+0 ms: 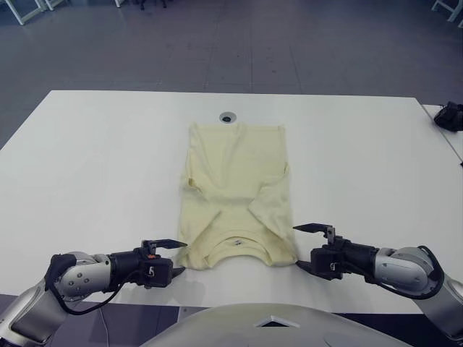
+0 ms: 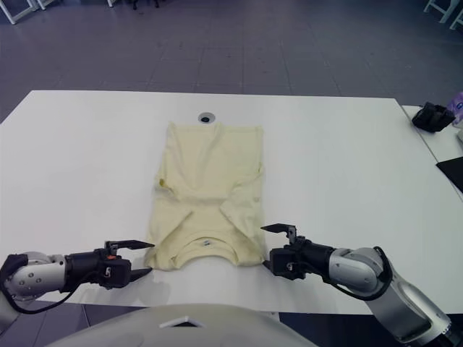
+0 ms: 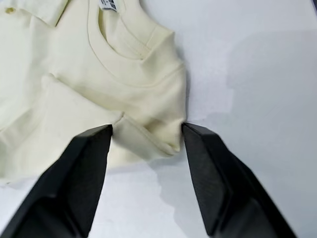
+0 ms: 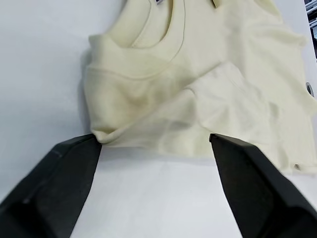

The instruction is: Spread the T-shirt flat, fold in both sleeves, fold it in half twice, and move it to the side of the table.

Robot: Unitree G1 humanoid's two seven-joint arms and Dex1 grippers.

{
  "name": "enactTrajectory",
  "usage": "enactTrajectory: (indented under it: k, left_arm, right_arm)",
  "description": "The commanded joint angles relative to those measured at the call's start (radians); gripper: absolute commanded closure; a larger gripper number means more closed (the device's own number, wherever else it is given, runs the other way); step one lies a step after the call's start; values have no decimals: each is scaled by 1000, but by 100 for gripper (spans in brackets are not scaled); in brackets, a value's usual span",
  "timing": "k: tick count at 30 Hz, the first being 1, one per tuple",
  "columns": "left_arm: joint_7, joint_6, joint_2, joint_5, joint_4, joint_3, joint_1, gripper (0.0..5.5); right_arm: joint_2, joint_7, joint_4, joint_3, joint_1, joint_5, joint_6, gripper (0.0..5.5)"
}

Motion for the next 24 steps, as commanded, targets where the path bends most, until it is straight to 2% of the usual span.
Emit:
enactTrajectory:
  k: [1, 11, 20, 24]
  left_arm:
    - [26, 42, -33, 221, 231, -130, 4, 361]
    - [9, 73, 19, 183, 164, -137, 1, 544]
    - [-32, 96, 37, 149, 139, -151, -37, 548]
    - [-57, 113, 30, 100, 137, -142, -95, 548]
  right_arm:
    - [19, 37, 34, 30, -2, -44, 14, 222]
    - [57, 76, -33, 37, -18, -61, 69, 390]
    - [80, 104, -79, 18, -43, -71, 110, 541]
    - [66, 129, -60, -33, -82, -41, 119, 550]
